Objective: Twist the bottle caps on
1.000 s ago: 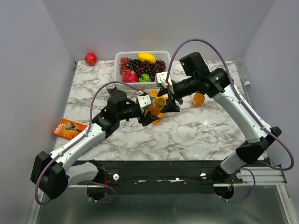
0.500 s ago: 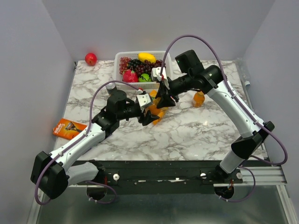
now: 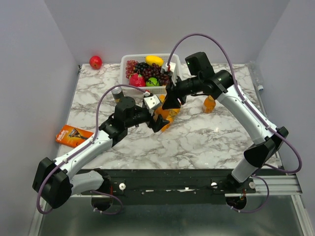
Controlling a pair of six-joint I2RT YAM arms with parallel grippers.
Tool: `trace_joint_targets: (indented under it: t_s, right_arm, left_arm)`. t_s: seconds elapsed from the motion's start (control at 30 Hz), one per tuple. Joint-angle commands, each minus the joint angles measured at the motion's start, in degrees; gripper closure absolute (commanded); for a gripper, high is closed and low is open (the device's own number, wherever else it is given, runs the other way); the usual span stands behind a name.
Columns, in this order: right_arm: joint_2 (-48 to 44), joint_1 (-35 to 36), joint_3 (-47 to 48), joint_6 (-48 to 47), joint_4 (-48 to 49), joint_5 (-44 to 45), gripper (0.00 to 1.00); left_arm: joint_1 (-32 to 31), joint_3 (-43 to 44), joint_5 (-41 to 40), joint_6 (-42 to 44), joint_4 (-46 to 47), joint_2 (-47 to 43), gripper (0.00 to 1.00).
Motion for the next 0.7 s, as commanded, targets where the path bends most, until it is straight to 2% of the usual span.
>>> trace_joint_targets:
  t_s: [0.0,0.1,0.27,0.43,0.67]
  right_arm:
    - [-0.7,-1.5,1.3,-5.6,-4.5,6.4,0.86]
    - [1.2,-5.5,3.7,-11.5,-9.6,10.4,0.88]
    - [5.0,-11.6,4.6,-18.3,-11.8,17.3,0.89]
    - [9.6,-14.6,3.4,-21.9,-9.2,20.2,0.9]
    - [15.4,-17.8,2.0,-23.2,-4.6,20.3,0.89]
  left_arm:
    - [-0.3,-0.6,-5.8,1.1,-0.5,-1.6,0.01]
    - [0.5,-2.6,-7.5,5.8,-5.6,-2.8,0.01]
    - [1.3,-5.0,-7.4,12.3,-16.6,-4.8,0.01]
    - [4.0,-6.2,-6.7,13.5,-20.3,-5.7,0.01]
    - [9.4,-3.7,-5.6,14.5,-21.9,-3.1,0.01]
